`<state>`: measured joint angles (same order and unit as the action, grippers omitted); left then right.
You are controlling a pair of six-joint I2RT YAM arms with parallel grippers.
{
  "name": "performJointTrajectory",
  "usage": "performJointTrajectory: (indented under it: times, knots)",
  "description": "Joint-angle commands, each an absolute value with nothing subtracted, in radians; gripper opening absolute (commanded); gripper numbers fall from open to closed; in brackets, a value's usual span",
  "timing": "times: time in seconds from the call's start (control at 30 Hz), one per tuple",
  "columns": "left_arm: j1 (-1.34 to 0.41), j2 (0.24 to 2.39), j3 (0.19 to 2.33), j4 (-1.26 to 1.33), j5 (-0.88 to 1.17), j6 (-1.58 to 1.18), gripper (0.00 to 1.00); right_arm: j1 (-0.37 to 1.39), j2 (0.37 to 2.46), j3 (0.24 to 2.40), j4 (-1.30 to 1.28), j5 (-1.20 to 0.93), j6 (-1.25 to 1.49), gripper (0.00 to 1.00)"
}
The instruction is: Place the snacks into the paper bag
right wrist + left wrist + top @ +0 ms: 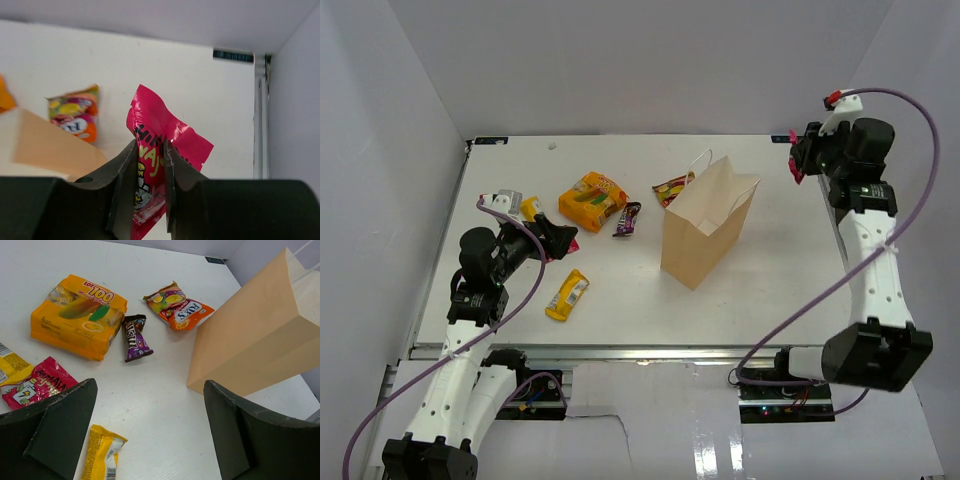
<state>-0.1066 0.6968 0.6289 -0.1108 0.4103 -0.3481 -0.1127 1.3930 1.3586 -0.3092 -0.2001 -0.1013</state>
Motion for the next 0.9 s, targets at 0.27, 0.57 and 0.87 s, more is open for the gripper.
performJointTrajectory:
  times: [0.27, 0.57, 0.87]
  knots:
    - [-0.1, 0.687, 0.624, -0.089, 0.423, -0.334, 0.98, -0.052, 1.206, 1.5, -0.227, -0.813, 0.132, 0.09]
    - [-0.1, 0.695, 0.624, -0.087, 0.433, -0.334, 0.98, 0.1, 1.284, 1.488, -0.173, -0.824, 0.155, 0.11]
    - [-0.1, 0.707, 0.618, -0.055, 0.511, -0.336, 0.98, 0.15, 1.286, 1.333, -0.192, -0.746, 0.081, 0.19]
